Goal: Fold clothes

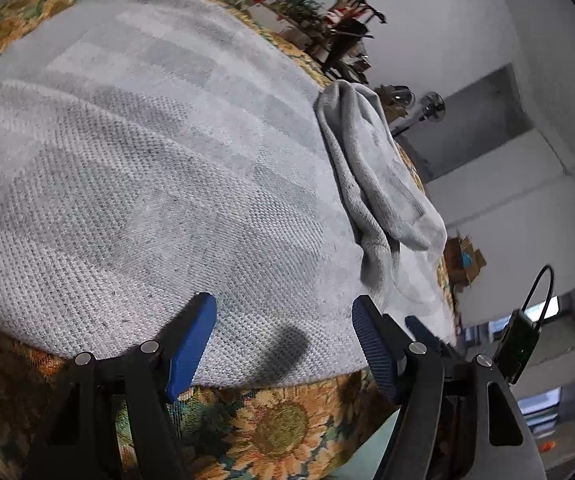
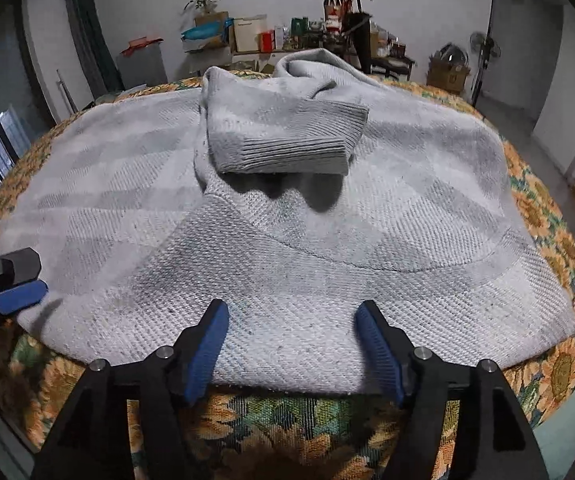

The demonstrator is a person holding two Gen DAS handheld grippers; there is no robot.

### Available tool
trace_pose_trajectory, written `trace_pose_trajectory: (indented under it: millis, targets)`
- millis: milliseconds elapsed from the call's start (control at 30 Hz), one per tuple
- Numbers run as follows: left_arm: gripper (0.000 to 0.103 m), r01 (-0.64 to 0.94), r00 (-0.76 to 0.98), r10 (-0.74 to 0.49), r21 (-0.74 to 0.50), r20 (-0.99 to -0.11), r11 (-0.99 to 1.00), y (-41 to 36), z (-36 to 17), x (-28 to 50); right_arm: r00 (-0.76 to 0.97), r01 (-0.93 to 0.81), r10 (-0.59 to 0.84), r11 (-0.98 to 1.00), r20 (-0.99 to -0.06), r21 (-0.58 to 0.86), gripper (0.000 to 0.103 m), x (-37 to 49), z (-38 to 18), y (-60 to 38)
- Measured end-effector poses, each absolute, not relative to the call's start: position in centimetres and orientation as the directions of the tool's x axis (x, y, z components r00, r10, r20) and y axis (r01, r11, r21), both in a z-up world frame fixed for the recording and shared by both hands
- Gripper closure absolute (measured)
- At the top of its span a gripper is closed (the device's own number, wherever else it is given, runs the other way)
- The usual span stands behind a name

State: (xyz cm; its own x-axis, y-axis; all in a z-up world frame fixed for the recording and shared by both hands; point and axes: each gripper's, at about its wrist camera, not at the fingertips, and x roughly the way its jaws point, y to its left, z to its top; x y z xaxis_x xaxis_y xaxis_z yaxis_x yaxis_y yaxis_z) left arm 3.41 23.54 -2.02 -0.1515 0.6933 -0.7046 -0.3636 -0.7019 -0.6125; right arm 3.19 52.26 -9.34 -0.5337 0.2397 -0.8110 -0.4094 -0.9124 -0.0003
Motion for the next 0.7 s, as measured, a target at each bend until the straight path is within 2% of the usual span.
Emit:
trace_pose_trajectory:
  millis: [233,367,467,600,667,700]
  targets:
    - [0.032,-0.478,-0.217,0.642,-0.494,-0.735,-0.727,24.7,-1.9,5.1,-0.545,-0.417,0.321,-0.905,-0.775,-0.082,0.030,3.7,-10.2,50.7]
    - [0.032,-0.407,-0.233,0.680,-0.566,-0.695,-0.717,23.2,-1.9,4.3,-0.561,-0.408,0.327,-0.908,-0.760,-0.090,0.030,4.3,-10.3,50.5]
    - [0.032,-0.304,-0.311,0.683,-0.612,-0.661,-0.730,21.0,-1.5,3.6,-0.574,-0.393,0.322,-0.915,-0.753,-0.092,0.030,4.5,-10.4,50.3]
    - [0.031,-0.293,-0.490,0.502,-0.408,-0.713,-0.865,20.0,-1.1,2.9,-0.574,-0.399,0.332,-0.912,-0.749,-0.098,0.029,4.7,-10.4,49.9]
    - [0.031,-0.271,-0.492,0.483,-0.400,-0.724,-0.875,19.8,-1.9,2.4,-0.573,-0.399,0.336,-0.911,-0.747,-0.104,0.029,4.6,-10.6,49.9]
    - [0.025,-0.282,-0.498,0.492,-0.404,-0.714,-0.870,19.8,-2.1,2.5,-0.573,-0.398,0.337,-0.911,-0.747,-0.105,0.029,4.6,-10.6,49.9]
